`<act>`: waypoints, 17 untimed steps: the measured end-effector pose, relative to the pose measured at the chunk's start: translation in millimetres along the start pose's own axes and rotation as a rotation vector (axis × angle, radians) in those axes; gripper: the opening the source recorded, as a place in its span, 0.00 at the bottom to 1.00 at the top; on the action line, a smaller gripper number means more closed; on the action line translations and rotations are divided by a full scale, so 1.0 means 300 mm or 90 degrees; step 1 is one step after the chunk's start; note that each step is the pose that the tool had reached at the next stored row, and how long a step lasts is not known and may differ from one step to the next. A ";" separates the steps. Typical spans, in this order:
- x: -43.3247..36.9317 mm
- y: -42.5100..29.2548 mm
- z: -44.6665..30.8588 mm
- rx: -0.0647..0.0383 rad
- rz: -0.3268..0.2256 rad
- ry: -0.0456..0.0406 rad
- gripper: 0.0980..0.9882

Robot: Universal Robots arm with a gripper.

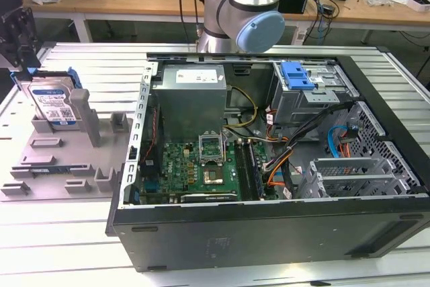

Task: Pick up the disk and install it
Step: 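Pick up the disk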

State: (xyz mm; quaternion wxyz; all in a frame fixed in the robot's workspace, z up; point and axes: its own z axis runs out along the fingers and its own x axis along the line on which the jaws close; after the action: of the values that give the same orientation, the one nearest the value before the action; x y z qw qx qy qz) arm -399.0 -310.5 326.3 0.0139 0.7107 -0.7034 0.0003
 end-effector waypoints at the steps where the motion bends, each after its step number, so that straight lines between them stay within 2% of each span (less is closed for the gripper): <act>1: 0.000 0.000 0.002 0.000 0.000 0.0000 0.43; 8: 0.000 -0.001 0.028 0.000 0.000 0.0000 0.43; 17: -0.001 -0.001 0.048 0.000 0.000 0.0000 0.43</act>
State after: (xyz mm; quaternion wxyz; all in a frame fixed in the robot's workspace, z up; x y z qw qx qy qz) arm -399.0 -310.5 311.8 0.0139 0.7107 -0.7034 0.0003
